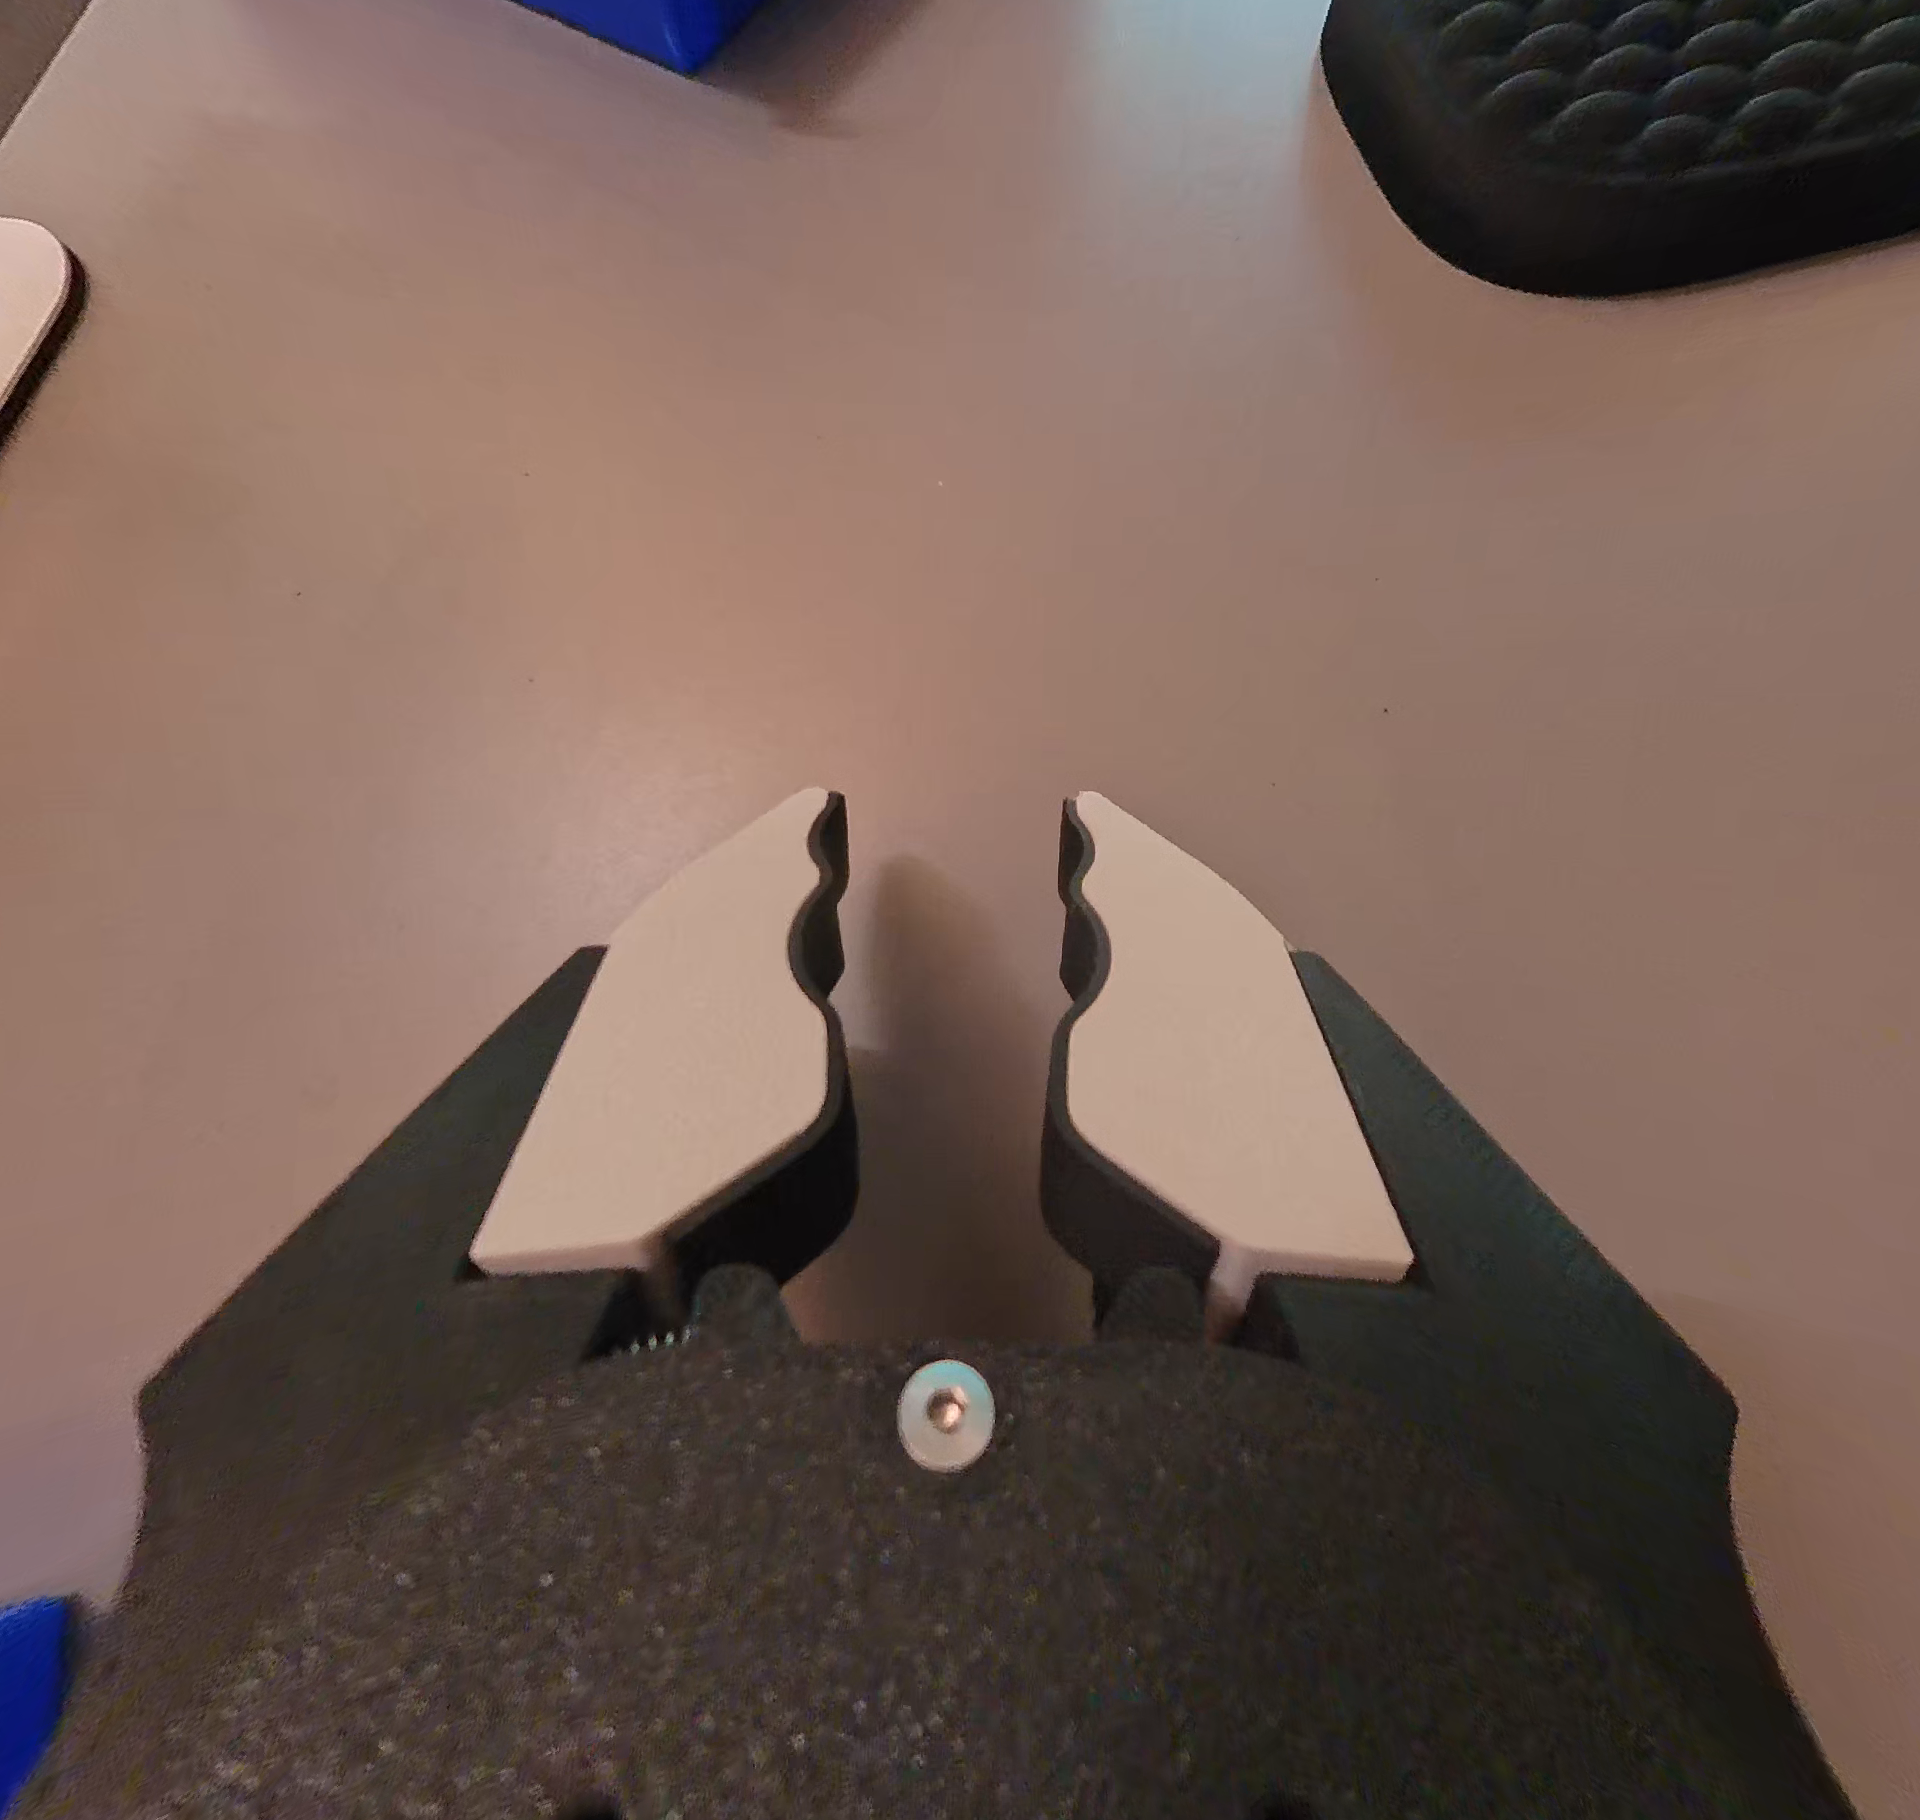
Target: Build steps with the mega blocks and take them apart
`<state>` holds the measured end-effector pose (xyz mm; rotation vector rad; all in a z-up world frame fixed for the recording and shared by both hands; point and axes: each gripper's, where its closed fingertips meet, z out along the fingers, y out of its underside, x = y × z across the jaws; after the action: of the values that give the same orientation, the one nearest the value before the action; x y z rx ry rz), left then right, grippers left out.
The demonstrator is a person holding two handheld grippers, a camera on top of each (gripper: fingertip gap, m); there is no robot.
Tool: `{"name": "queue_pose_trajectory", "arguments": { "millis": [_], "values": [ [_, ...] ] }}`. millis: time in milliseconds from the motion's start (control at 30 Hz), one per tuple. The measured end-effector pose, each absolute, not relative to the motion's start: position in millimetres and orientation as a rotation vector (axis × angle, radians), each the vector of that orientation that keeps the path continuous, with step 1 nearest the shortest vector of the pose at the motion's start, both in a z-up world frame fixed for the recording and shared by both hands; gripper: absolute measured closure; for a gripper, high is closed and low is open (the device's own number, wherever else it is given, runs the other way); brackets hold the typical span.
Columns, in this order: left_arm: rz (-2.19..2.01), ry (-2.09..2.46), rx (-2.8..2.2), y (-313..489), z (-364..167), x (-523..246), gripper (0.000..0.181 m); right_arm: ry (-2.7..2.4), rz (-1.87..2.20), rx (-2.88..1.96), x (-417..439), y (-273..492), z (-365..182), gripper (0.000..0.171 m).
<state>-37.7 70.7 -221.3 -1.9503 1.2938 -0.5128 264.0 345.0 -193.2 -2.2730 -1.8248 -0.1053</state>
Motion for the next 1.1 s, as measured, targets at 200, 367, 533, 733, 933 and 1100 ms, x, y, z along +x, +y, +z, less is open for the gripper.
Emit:
{"name": "queue_pose_trajectory", "arguments": {
  "millis": [200,367,533,733,933,1100],
  "values": [
    [-0.513,1.291,-1.953,71,-222,-39,0.142,-1.802,-0.129,-2.286,264,350,-193,0.142],
    [-0.511,1.291,-1.951,72,-222,-39,0.142,-1.764,-0.065,-2.254,255,348,-175,0.141],
    [-0.505,1.289,-1.939,72,-219,-39,0.142,-1.687,-0.054,-2.193,232,341,-141,0.139],
    [-0.488,1.266,-1.913,74,-210,-39,0.142,-1.599,-0.013,-2.047,162,306,-107,0.152],
    [-0.459,1.200,-1.878,82,-196,-44,0.142,-1.613,0.025,-2.002,91,249,-120,0.171],
    [-0.444,1.145,-1.856,88,-187,-51,0.142,-1.641,0.137,-2.008,34,202,-149,0.171]
  ]
}}
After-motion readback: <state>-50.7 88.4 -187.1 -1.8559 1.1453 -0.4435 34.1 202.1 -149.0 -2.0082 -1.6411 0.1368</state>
